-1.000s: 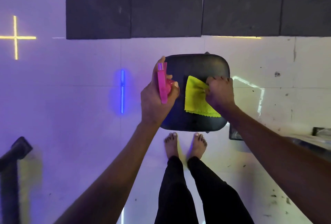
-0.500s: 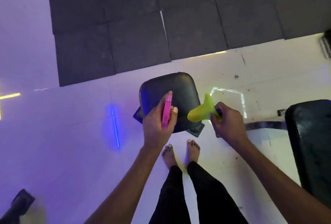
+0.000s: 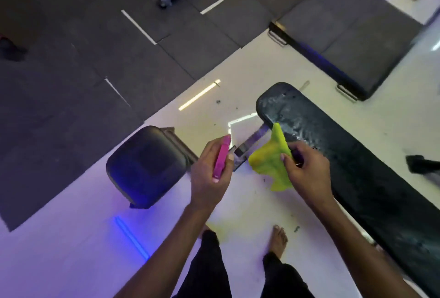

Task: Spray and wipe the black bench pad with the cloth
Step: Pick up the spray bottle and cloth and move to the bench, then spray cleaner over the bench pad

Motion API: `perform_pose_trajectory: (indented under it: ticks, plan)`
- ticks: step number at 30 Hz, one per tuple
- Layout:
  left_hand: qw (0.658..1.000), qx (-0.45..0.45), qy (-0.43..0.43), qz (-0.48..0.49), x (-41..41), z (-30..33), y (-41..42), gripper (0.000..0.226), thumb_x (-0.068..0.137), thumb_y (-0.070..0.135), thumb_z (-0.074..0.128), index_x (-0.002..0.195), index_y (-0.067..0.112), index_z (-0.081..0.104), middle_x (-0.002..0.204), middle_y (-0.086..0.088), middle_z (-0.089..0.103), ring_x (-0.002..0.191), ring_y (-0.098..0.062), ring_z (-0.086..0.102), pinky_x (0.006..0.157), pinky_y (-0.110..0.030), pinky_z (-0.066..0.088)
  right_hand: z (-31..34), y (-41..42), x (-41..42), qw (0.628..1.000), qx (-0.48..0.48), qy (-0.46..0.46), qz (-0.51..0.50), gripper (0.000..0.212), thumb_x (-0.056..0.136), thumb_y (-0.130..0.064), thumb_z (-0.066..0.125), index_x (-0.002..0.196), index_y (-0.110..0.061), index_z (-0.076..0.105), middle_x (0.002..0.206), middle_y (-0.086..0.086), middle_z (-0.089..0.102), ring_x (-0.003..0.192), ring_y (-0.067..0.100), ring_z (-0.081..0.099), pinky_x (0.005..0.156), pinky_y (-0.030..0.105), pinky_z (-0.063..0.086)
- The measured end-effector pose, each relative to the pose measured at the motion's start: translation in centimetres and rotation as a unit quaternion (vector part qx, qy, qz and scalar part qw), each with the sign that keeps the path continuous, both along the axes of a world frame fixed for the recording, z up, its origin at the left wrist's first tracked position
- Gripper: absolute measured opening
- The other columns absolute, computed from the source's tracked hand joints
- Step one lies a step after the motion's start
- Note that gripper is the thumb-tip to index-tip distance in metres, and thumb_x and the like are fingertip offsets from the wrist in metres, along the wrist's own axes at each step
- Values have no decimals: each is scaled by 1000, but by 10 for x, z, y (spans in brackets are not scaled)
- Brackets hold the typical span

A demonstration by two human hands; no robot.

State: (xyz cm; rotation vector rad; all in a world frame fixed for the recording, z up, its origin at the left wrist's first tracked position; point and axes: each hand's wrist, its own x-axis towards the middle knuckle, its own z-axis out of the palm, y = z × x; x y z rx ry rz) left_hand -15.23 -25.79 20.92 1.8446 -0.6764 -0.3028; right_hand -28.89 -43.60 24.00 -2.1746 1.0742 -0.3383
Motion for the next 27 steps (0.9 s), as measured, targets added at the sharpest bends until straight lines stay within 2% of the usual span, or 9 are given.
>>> perform_pose_trajectory:
  ticks: [4,8,11,13,15,18,20,23,27]
  plan:
    - [997,-22,22,-64,-69,19,-67,43,96,28,55,137,15,63,126,0,68,114,-23,69,95,-40,57,19,-47,-89,995,6,-33,-89,18,87,-6,78,102,-15,77,77,-6,68,71,16,63,63,21,37]
    - [995,-17,11,-102,-145,27,-132,40,95,21,58,135,18,64,123,4,71,110,-16,70,93,-32,56,25,-101,-179,986,20,-64,-153,18,88,-6,77,104,-15,78,77,-9,67,67,1,60,63,3,39]
    - [990,12,34,-139,-201,24,-178,42,93,15,60,134,8,65,122,-6,73,112,-22,71,98,-35,56,19,-139,-244,979,30,-60,-193,17,89,-8,76,105,-15,77,80,-6,70,70,13,63,63,14,41]
    - [985,35,60,-155,-233,20,-207,37,92,18,60,127,7,68,108,-18,73,98,-32,71,90,-45,58,10,-162,-283,972,45,-50,-223,19,90,-8,75,108,-12,77,86,1,74,78,19,66,70,27,47]
    - [980,55,68,-180,-261,12,-234,30,92,20,61,120,13,70,97,-22,72,88,-36,69,82,-51,57,-4,-182,-321,966,51,-30,-252,20,90,-9,74,110,-13,76,90,5,77,81,23,68,72,31,49]
    - [970,66,76,-223,-295,-4,-271,25,95,25,62,118,24,71,86,-7,72,81,-26,71,79,-45,60,-31,-205,-373,953,47,17,-298,19,91,-12,72,109,-15,75,90,7,77,80,27,67,70,32,48]
    - [965,74,70,-242,-315,-16,-292,24,96,27,62,117,33,70,81,1,70,76,-17,70,75,-39,60,-51,-219,-401,944,46,53,-324,19,91,-12,71,110,-15,74,95,10,78,84,32,69,73,38,54]
    - [959,93,68,-259,-336,-41,-322,22,95,27,62,114,24,72,79,-7,71,76,-27,71,75,-50,60,-85,-239,-430,930,49,104,-349,22,95,-13,67,116,-11,72,105,13,77,96,38,70,80,44,57]
    - [955,107,40,-274,-346,-82,-355,25,94,26,62,114,16,73,82,-10,74,76,-29,72,76,-52,60,-139,-260,-440,908,23,131,-398,25,100,-12,60,123,-5,68,114,18,71,102,43,67,80,47,51]
